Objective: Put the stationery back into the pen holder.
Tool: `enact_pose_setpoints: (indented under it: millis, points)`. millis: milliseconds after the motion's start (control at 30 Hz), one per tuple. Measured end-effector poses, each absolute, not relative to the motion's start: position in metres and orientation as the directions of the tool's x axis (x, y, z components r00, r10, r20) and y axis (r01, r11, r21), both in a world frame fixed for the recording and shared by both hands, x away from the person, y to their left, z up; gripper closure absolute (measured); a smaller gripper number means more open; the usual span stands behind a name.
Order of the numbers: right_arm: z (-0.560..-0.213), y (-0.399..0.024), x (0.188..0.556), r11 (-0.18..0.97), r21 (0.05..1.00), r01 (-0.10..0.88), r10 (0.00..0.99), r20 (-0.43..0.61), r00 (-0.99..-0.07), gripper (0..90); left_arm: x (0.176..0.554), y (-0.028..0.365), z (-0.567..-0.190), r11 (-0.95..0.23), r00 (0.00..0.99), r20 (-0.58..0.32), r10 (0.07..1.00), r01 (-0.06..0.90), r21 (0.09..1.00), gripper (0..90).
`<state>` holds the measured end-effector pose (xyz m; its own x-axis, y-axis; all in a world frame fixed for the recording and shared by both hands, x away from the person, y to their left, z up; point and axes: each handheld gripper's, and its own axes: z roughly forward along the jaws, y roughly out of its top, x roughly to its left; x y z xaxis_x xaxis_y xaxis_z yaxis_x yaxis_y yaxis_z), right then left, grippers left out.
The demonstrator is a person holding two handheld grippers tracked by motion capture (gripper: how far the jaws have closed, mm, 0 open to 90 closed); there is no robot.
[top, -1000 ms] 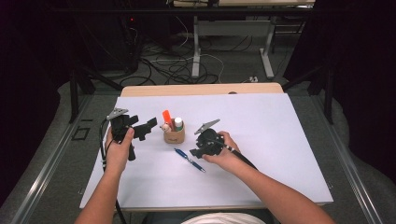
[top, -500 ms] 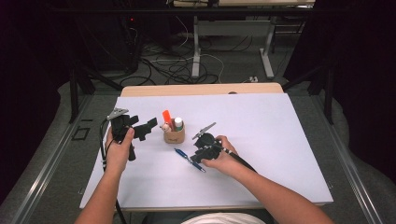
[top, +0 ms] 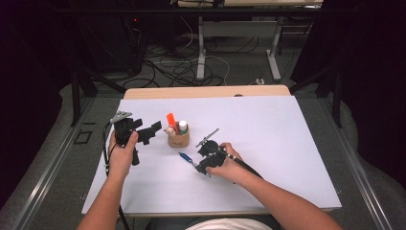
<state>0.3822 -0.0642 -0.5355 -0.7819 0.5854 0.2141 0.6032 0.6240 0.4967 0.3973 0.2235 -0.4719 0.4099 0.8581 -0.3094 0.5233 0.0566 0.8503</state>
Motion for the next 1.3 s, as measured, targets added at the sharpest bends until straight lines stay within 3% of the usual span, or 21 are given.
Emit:
enact_pose_setpoints:
  millis: [867,1100,1233,1267,1300]
  points:
    - [-0.5398,-0.0682,0.3779,0.64,0.465,0.612,0.588,0.218,-0.779,73.3,0.3976,0.2231,-0.4726,0.057,0.411,-0.308,0.858,0.521,0.852,10.6]
    - [-0.5391,-0.068,0.3771,0.639,0.451,0.623,0.609,0.199,-0.768,77.9,0.3976,0.2228,-0.4728,0.055,0.41,-0.307,0.859,0.522,0.851,10.6]
    - [-0.5398,-0.0683,0.3781,0.632,0.456,0.627,0.603,0.219,-0.767,80.3,0.3975,0.2227,-0.4726,0.055,0.411,-0.307,0.858,0.522,0.851,10.5]
    - [-0.5453,-0.0665,0.3771,0.584,0.518,0.626,0.615,0.22,-0.757,80.4,0.3975,0.2227,-0.4725,0.056,0.41,-0.308,0.859,0.522,0.851,10.6]
    - [-0.5403,-0.0682,0.3788,0.632,0.454,0.628,0.606,0.215,-0.766,80.4,0.3975,0.2227,-0.4725,0.056,0.41,-0.307,0.859,0.521,0.852,10.6]
